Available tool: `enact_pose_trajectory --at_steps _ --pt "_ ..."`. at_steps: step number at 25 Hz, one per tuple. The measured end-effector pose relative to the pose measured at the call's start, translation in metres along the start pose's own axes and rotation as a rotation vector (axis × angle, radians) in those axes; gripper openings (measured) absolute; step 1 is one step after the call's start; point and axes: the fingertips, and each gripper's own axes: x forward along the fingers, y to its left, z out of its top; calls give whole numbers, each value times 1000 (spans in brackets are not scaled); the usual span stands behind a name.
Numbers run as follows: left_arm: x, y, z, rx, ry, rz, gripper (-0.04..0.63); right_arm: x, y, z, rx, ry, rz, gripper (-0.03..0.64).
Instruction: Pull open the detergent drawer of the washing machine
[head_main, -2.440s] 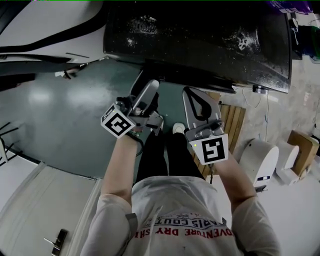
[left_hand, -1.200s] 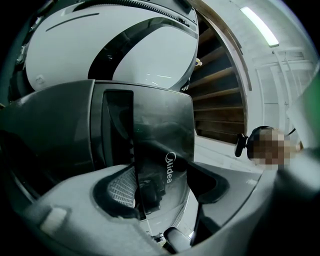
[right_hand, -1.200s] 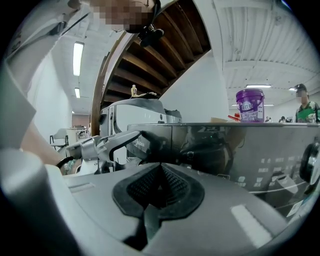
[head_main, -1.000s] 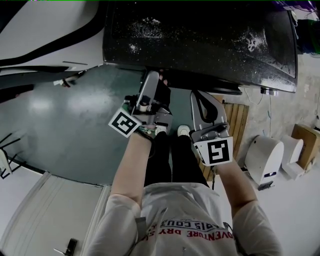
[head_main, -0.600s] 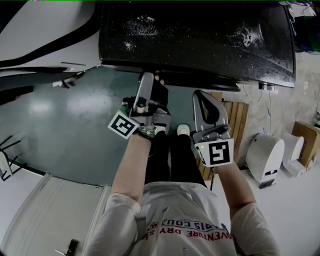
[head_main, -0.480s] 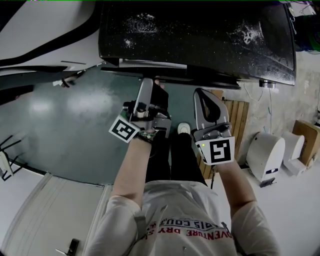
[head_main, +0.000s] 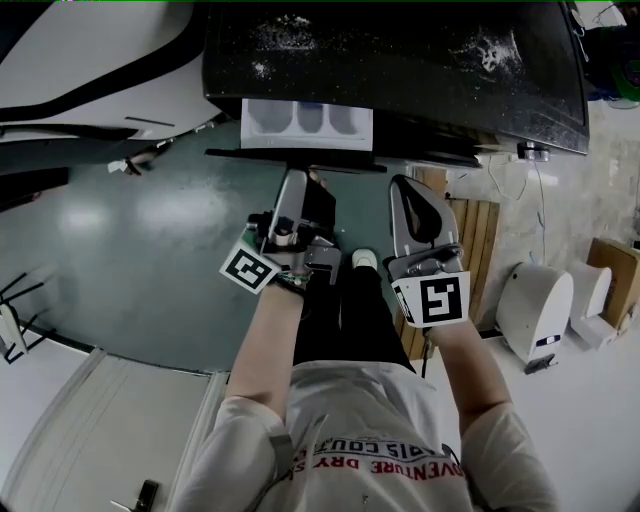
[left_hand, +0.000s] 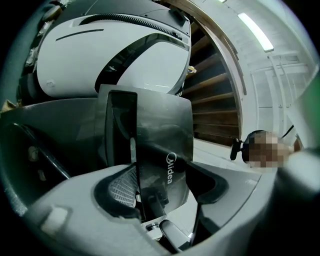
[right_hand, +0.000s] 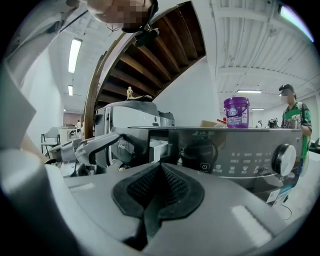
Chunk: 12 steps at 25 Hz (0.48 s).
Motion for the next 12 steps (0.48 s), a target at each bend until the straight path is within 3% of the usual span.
enact_pose_trajectory --at_steps 12 --pt "-44 -19 -13 5 4 -3 299 -32 28 5 30 -24 39 2"
